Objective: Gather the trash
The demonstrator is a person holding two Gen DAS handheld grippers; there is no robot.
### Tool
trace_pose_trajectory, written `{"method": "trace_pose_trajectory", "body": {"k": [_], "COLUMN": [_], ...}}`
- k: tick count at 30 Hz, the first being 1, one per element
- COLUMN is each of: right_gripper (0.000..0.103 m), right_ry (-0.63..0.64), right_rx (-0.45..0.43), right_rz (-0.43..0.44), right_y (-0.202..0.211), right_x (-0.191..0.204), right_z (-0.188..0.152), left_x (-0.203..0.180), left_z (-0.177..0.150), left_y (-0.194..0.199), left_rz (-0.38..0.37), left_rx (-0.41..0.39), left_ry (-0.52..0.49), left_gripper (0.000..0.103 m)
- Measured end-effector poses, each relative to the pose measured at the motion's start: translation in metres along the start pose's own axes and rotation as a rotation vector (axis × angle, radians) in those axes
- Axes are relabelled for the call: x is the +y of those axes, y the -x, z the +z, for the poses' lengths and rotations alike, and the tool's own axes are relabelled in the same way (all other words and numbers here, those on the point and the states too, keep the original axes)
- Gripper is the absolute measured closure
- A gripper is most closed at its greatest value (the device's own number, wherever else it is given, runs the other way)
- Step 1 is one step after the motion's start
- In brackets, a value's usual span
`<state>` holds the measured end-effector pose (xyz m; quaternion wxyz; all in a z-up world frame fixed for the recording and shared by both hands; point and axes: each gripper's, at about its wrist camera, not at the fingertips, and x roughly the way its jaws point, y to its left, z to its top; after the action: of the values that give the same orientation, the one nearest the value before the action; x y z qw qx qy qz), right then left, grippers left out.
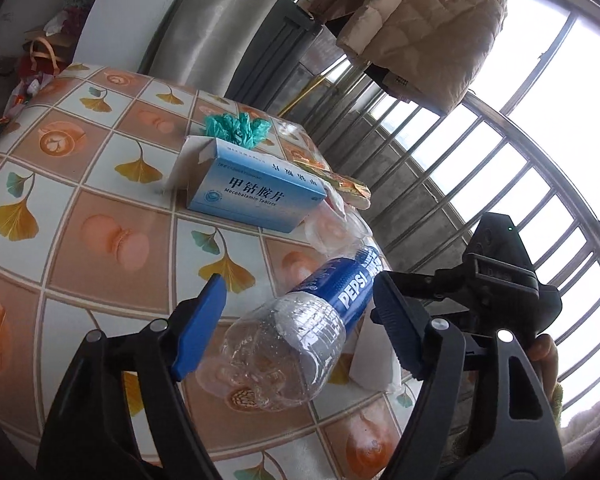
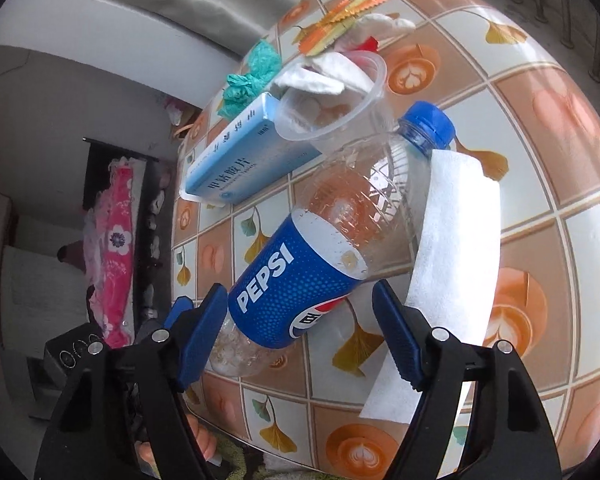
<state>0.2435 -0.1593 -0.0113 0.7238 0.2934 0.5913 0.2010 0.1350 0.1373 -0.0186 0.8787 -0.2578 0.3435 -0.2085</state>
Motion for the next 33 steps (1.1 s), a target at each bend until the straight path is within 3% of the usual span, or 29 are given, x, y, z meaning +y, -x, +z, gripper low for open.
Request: {"method": "trace_pose_trajectory", "body": {"k": [7,9,18,20,21,33], "right_gripper": [0.030,0.030,0.030,0.031,0.038,0.042], "right_ry": [-0.099,-0.108,-0.144,-0.135,-0.131,-0.071], "right_rx": [0.022,0.027,0.072,0.072,0.071,0.010], "right_rz": [-0.013,-0.008,0.066,0.073,0.066,0.252], "right_y": [-0.016,-0.022,-0.040,-0.042,-0.042,0.015], "right_x": [-0.014,-0.015,-0.020,-0.019,-0.020,-0.030], "right_z": [0.003,0.002,0.000,0.000,0.000,-0.008], "left_x": [0.000,-0.002,-0.016,-0.020,-0.022,-0.032], "left_z": [-0.001,-0.005,-0.022,-0.024,-0.025,-0.009], "left_y": [-0.025,-0.028,-0.028,-0.029,-0.029,0.014], "left_rz": [-0.029,-0.055,-0.117,-0.113,-0.105,-0.174], "left_rx": [0.123,0.149,0.231,0.237,0.237,0.155], "left_ry": [-0.015,-0.019,-0.048,-0.052,-0.057,-0.027], "left_gripper": [0.033,0.040,0.051,0.052,0.052,0.053]}}
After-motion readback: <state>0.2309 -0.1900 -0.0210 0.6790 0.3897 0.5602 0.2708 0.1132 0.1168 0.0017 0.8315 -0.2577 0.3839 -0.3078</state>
